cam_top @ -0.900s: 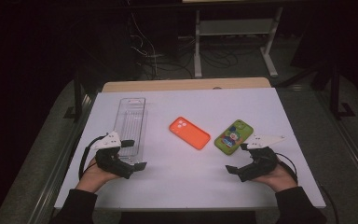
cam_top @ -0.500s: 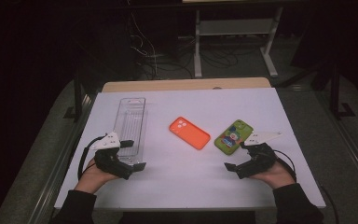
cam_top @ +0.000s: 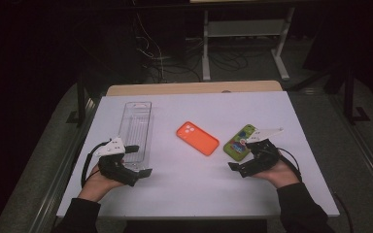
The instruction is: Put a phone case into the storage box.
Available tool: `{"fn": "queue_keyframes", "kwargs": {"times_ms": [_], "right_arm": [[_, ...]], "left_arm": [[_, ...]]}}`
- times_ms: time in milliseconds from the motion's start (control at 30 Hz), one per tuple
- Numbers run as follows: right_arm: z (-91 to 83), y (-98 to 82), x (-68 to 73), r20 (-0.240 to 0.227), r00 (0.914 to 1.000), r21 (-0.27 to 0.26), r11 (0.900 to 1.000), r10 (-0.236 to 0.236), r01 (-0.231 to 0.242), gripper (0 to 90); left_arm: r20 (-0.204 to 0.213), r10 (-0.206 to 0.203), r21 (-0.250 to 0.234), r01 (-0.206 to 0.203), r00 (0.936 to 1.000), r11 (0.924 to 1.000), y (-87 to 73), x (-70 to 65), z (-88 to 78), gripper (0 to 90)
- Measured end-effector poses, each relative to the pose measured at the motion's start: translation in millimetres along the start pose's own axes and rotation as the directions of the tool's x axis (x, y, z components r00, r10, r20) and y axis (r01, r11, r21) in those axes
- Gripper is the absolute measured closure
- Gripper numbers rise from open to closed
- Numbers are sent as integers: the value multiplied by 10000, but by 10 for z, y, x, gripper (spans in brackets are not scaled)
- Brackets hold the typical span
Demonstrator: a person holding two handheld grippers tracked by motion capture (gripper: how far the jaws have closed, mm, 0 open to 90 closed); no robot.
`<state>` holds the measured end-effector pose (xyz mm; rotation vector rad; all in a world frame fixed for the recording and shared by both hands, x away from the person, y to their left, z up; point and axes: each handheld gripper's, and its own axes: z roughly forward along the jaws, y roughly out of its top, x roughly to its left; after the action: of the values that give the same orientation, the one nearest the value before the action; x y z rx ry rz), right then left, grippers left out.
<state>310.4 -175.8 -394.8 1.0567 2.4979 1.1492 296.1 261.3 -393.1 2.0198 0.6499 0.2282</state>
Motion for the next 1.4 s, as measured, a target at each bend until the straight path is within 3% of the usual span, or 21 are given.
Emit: {"fn": "queue_keyframes", "kwargs": {"times_ms": [600,933,1033,1400], "right_arm": [[335,370,-50,136,9997,342,9992,-208,204,2],[442,507,-81,4,9999,435,9989,-152,151,2],[475,556,-89,20,9999,490,9987,-108,107,2],[561,751,-136,105,9999,417,9991,-24,20,2]], "left_arm": [[113,26,45,-26,9999,10000,16,7,-4,0],[145,-126,-82,127,9998,9999,18,-11,4,0],[152,37,-66,-36,9999,10000,19,3,4,0],[230,6,-244,-1,9997,9997,30,-4,4,0]]}}
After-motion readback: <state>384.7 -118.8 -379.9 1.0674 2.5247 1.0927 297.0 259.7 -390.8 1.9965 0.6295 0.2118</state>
